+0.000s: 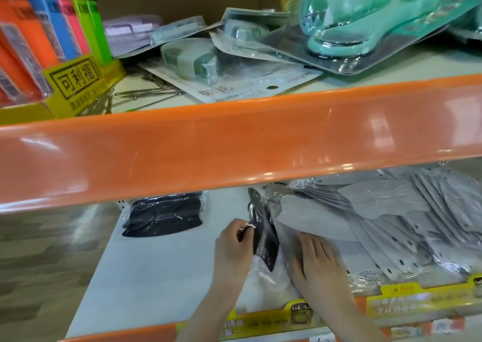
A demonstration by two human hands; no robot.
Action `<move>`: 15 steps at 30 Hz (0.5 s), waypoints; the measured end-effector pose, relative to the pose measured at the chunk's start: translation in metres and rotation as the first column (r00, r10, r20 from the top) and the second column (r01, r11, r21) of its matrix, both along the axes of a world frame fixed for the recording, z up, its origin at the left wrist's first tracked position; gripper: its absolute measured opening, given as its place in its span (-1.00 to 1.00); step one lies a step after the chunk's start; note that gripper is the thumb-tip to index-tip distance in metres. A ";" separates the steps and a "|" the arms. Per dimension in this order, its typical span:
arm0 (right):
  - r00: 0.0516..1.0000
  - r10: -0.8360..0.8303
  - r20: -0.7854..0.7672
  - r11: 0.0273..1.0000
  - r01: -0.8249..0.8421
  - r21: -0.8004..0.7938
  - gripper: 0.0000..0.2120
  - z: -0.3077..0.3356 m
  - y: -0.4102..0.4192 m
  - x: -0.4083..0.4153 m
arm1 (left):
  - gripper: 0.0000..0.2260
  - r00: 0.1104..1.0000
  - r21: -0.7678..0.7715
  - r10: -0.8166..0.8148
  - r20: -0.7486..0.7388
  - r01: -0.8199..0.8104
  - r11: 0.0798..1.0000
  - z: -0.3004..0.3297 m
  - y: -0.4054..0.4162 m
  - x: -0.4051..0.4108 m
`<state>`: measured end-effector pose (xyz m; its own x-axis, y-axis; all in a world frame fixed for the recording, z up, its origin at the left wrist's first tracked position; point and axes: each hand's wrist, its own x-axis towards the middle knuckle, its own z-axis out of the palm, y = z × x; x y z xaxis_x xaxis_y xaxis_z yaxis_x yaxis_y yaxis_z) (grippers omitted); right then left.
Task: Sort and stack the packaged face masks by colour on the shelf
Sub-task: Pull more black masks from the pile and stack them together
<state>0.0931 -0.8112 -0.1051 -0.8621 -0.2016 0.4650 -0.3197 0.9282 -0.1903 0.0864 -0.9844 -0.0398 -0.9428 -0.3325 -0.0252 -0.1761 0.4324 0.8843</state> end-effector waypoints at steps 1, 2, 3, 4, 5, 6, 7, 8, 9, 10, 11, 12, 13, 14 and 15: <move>1.000 0.008 -0.006 1.000 -0.008 0.019 -0.58 0.002 -0.001 0.000 | -0.84 1.000 0.032 0.013 0.010 -0.013 0.999 0.006 -0.011 0.000; 1.000 0.022 -0.016 1.000 -0.022 0.004 -0.63 0.006 -0.003 -0.001 | -0.85 0.999 0.060 0.026 0.032 -0.028 0.998 0.013 -0.022 0.000; 0.999 0.041 -0.033 0.999 -0.042 -0.034 -0.70 0.011 -0.006 -0.001 | -0.86 0.998 0.095 0.046 0.048 -0.050 0.994 0.019 -0.033 0.002; 0.997 0.069 -0.046 0.995 -0.072 -0.073 -0.75 0.016 -0.010 -0.002 | -0.87 0.996 0.153 0.061 0.060 -0.070 0.986 0.026 -0.043 0.003; 0.992 0.111 -0.054 0.987 -0.116 -0.112 -0.75 0.020 -0.014 -0.003 | -0.88 0.995 0.243 0.067 0.068 -0.081 0.967 0.031 -0.052 0.006; 0.985 0.161 -0.062 0.975 -0.168 -0.143 -0.70 0.025 -0.019 -0.004 | -0.87 0.996 0.352 0.056 0.073 -0.078 0.933 0.036 -0.062 0.008; 0.975 0.211 -0.072 0.963 -0.220 -0.154 -0.61 0.026 -0.024 -0.007 | -0.85 0.996 0.459 0.035 0.079 -0.068 0.886 0.041 -0.069 0.011; 0.964 0.253 -0.082 0.953 -0.263 -0.150 -0.50 0.028 -0.030 -0.008 | -0.82 0.996 0.557 -0.007 0.087 -0.043 0.830 0.044 -0.076 0.015; 0.956 0.280 -0.082 0.946 -0.289 -0.144 -0.40 0.030 -0.037 -0.008 | -0.80 0.994 0.653 -0.067 0.088 -0.007 0.758 0.046 -0.082 0.019; 0.952 0.293 -0.083 0.943 -0.303 -0.140 -0.33 0.032 -0.044 -0.008 | -0.78 0.987 0.717 -0.128 0.092 0.024 0.697 0.046 -0.088 0.023; 0.949 0.301 -0.090 0.940 -0.311 -0.139 -0.30 0.034 -0.051 -0.009 | -0.76 0.979 0.758 -0.174 0.105 0.035 0.652 0.046 -0.094 0.026; 0.946 0.307 -0.103 0.937 -0.319 -0.140 -0.30 0.036 -0.057 -0.009 | -0.76 0.968 0.776 -0.219 0.124 0.043 0.629 0.045 -0.099 0.028; 0.939 0.320 -0.123 0.931 -0.336 -0.142 -0.34 0.039 -0.062 -0.010 | -0.76 0.955 0.788 -0.262 0.138 0.054 0.613 0.043 -0.106 0.030; 0.927 0.343 -0.153 0.920 -0.364 -0.143 -0.42 0.041 -0.066 -0.012 | -0.74 0.942 0.792 -0.303 0.145 0.073 0.606 0.040 -0.113 0.031; 0.912 0.367 -0.185 0.908 -0.394 -0.140 -0.52 0.044 -0.070 -0.014 | -0.71 0.924 0.785 -0.347 0.159 0.095 0.612 0.035 -0.121 0.033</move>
